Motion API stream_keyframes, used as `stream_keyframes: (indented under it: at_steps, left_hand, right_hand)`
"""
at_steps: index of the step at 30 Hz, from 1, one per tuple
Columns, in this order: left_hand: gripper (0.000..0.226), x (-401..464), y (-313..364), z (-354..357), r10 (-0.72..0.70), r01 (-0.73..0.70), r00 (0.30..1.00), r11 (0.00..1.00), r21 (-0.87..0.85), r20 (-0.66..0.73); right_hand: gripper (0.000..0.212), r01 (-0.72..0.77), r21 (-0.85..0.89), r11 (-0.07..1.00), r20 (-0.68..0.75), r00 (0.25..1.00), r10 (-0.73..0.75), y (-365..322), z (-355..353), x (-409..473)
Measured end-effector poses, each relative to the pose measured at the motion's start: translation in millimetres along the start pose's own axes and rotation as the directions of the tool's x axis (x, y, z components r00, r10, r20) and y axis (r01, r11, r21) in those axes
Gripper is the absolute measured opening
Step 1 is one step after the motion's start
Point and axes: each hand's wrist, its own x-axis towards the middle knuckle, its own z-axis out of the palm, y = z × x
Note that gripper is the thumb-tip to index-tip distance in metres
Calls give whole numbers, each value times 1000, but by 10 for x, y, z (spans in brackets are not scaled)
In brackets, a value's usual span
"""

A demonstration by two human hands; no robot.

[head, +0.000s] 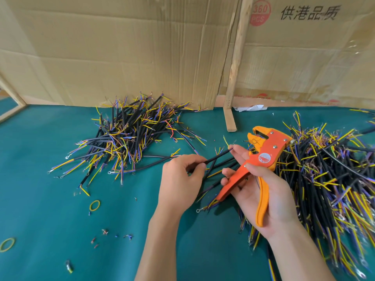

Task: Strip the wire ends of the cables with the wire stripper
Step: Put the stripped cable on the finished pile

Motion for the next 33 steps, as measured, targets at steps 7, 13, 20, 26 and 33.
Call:
stream_keyframes:
  at_steps: [7, 13, 20, 26, 33]
  left_hand:
    - [15, 7, -19, -4, -24, 24, 999, 1000, -4, -31]
    - [16, 13, -41, -8, -46, 46, 999, 999, -12, -10]
    - [24, -26, -4, 54, -29, 35, 990, 999, -39, 137]
    - [24, -8, 14, 11, -56, 67, 996, 983, -172, 66]
    - [20, 0, -12, -8, -90, 96, 995, 969, -229, 40]
  right_hand:
    - [69, -13, -18, 1000, 0, 1000, 13, 16, 13, 8]
    - [65, -32, -7, 999, 4, 999, 32, 25, 9, 1]
    - [58, -73, 21, 997, 59, 996, 71, 47, 34, -27]
    - [61, -95, -65, 993, 44, 994, 98, 118, 138, -18]
    - [56, -114, -162, 980, 21, 993, 119, 115, 169, -35]
